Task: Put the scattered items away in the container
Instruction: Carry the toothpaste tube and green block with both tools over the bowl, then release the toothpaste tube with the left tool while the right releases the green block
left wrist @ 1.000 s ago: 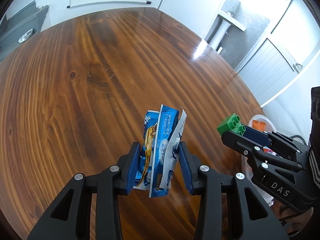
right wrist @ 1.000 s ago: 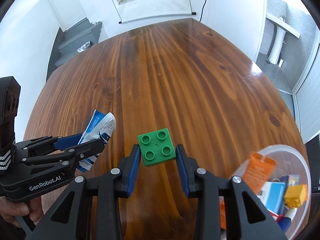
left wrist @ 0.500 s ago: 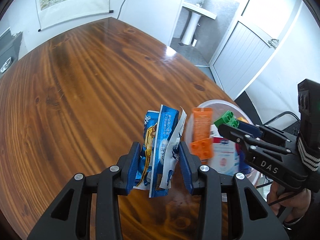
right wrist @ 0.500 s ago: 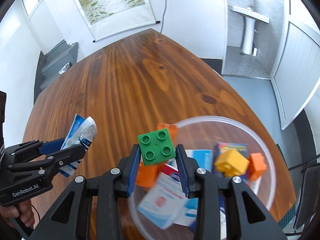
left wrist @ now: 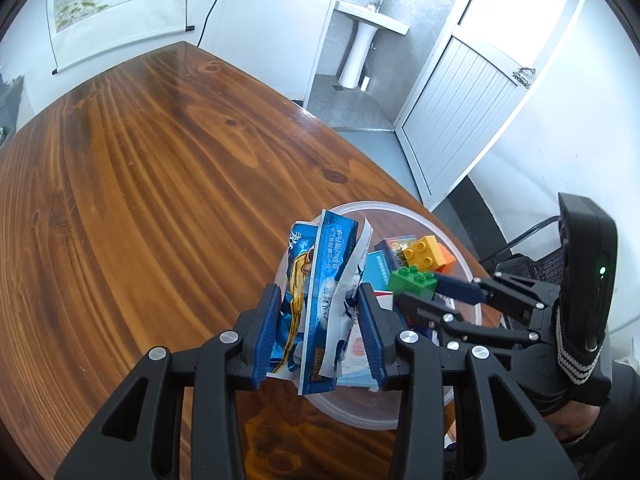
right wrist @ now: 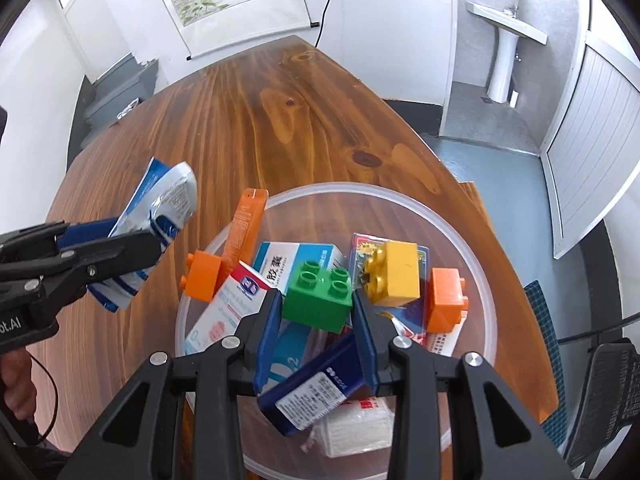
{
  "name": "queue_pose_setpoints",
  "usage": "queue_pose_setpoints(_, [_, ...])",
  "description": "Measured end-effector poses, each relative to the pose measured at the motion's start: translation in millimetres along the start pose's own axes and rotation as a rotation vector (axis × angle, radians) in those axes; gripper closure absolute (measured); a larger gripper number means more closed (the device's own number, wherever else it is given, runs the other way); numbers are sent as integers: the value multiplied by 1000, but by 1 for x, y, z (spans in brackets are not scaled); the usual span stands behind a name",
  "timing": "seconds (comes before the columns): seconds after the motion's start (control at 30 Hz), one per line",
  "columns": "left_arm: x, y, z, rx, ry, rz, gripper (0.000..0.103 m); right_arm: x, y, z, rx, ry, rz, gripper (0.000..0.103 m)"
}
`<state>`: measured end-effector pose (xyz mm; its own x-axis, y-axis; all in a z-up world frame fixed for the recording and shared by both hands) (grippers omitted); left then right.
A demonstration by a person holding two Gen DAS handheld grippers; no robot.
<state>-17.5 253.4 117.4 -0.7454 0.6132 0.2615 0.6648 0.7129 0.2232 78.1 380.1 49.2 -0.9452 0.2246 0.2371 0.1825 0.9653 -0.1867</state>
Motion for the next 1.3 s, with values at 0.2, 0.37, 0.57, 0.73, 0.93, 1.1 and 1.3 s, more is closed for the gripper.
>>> queue_pose_setpoints(0.2, [12, 14, 5, -4, 8, -11, 61, -11, 11, -7, 65, -12, -25, 64])
queue_pose_setpoints(0.37, [20, 30, 12, -9, 3, -9, 61, -10, 14, -20, 80, 12, -76, 63])
queue_pose_setpoints(0.57, [26, 37, 18, -17, -9, -28, 45, -14, 20, -22, 90, 10, -105, 46])
queue_pose_setpoints(0.73, [21, 34, 14, -10, 9, -57, 45, -14, 27, -25, 91, 22, -102, 32])
queue_pose_setpoints(0.93, [6, 24, -2, 73, 46, -110, 45, -13, 27, -26, 99, 30, -109, 22])
queue_pose_setpoints(1.1, [-9, 21, -30, 236, 113, -138, 45, -7, 18, -28, 106, 39, -132, 18])
queue_pose_setpoints(1.3, [-25, 15, -65, 331, 179, -211, 29, 3, 8, -31, 143, 46, -131, 18])
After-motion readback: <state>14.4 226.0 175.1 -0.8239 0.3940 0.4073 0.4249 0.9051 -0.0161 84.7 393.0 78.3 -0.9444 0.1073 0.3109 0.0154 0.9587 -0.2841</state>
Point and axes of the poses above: each gripper's, at about its wrist camera, not at the fingertips, and z roughly the way its jaws point, y to its right, x to its top, the point moved 4 cm from there along z, roughly the way its jaws point, and after that the axes turned 15 degrees about -y, right-handed, at the moved point
